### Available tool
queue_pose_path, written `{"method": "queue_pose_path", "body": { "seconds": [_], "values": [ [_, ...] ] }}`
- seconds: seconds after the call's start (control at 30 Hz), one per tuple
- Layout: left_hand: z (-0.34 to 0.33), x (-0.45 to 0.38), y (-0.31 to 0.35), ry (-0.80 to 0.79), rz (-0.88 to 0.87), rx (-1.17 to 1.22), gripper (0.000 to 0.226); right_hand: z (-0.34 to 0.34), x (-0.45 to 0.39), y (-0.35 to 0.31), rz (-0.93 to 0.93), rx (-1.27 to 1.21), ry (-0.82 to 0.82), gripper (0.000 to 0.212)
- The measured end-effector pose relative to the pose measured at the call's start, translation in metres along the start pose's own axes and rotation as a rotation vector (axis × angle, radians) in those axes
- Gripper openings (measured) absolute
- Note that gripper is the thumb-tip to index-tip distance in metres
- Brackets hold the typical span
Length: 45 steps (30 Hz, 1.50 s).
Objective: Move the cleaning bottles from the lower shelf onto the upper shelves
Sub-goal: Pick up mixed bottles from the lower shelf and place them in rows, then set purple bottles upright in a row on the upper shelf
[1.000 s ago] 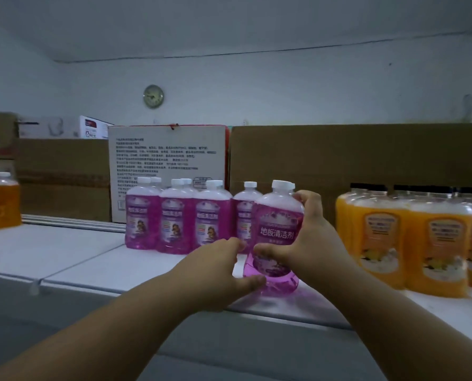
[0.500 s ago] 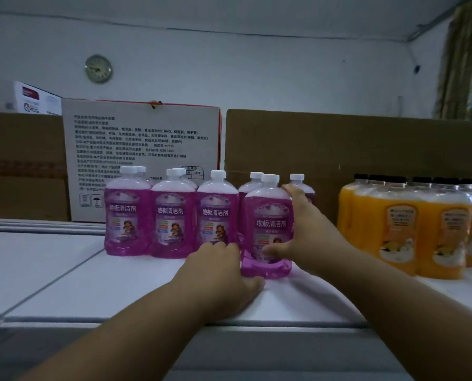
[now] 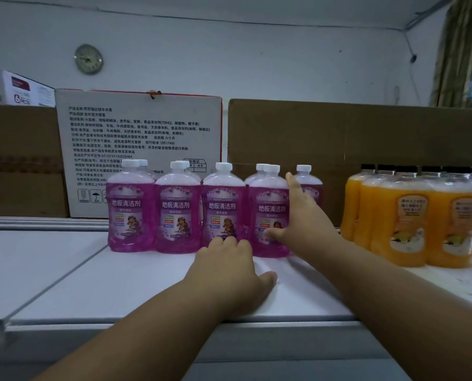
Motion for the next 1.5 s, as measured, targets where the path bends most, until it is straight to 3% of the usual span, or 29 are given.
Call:
{"method": "queue_pose_path", "body": {
  "seconds": [0.23,0.4,0.5,0.6,0.73,0.83,0.97,1.1,1.3,1.5],
  "values": [
    [0.001,0.0,-0.001,0.018,-0.006,0.004,0.065,-0.007,0.003,0.005,0.011,0.034,0.018,0.119],
    [0.006,0.003,-0.001,0.066,0.011,0.045,0.055,0.013,0.023,-0.013,0.133,0.083,0.183,0.106],
    [0.021,0.014,0.004,0.203,0.009,0.055,0.047,0.031,0.044,-0.04,0.258,0.084,0.216,0.09],
    [0.032,0.047,0.003,0.328,-0.021,0.143,0.047,0.047,0.078,-0.067,0.38,-0.074,0.203,0.079],
    [0.029,0.133,-0.01,0.572,-0.093,0.116,0.04,0.057,0.143,-0.111,0.566,-0.234,0.194,0.065],
    [0.011,0.204,-0.039,0.692,-0.014,0.153,0.025,0.038,0.19,-0.145,0.64,-0.331,0.104,0.061],
    [-0.046,0.266,-0.108,0.533,0.206,0.228,0.034,-0.026,0.24,-0.178,0.63,-0.441,-0.074,0.058],
    [-0.104,0.288,-0.179,0.347,0.306,0.238,0.034,-0.102,0.263,-0.209,0.592,-0.387,-0.189,0.058],
    [-0.164,0.283,-0.281,0.182,0.319,0.32,0.034,-0.206,0.261,-0.239,0.434,-0.288,-0.286,0.057],
    [-0.212,0.245,-0.349,0.022,0.288,0.182,0.044,-0.273,0.255,-0.245,0.207,-0.278,-0.267,0.055]
  ]
}}
Point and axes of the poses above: each hand's wrist, its own x-axis away from the middle knuckle, its own z-axis out of the back of the hand, y = z × x, the point moved 7 cm from there along -x, towards the middle knuckle, and after that the axes turned 3 degrees about -y, right-handed, at the moved point
